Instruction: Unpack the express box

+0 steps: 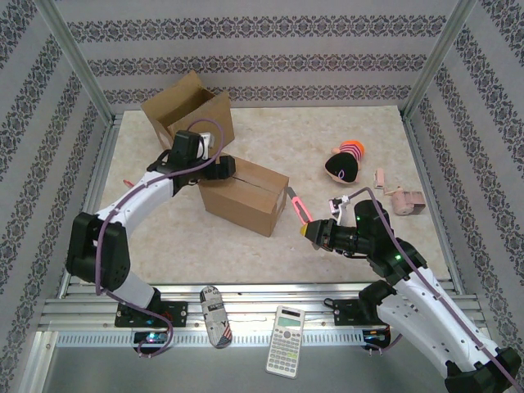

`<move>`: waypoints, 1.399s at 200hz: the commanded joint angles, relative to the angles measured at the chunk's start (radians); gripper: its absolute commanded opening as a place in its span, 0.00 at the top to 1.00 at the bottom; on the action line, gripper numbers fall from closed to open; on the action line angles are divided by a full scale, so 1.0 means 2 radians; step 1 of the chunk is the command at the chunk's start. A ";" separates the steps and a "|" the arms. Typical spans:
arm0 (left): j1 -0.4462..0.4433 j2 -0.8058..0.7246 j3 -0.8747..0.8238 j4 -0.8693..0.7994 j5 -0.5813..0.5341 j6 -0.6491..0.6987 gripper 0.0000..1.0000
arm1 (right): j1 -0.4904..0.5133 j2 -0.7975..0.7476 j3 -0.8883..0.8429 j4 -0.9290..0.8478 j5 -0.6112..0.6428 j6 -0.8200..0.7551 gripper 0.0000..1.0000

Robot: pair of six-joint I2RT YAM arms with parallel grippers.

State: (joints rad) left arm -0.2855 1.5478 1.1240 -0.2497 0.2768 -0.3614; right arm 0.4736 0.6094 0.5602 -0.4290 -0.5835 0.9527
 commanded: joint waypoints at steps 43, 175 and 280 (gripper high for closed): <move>0.005 -0.016 -0.058 0.028 -0.002 -0.017 0.07 | 0.038 0.001 0.002 0.012 0.046 0.025 1.00; 0.004 -0.017 -0.068 0.028 0.000 -0.020 0.07 | 0.061 0.001 0.003 0.032 0.089 0.050 1.00; 0.003 -0.014 -0.071 0.027 0.000 -0.018 0.07 | 0.062 0.011 -0.002 0.047 0.085 0.059 1.00</move>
State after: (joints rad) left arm -0.2855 1.5116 1.0218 -0.1280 0.2810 -0.4053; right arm 0.5873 0.6376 0.5575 -0.3614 -0.4255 1.0531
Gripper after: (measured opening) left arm 0.930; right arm 0.180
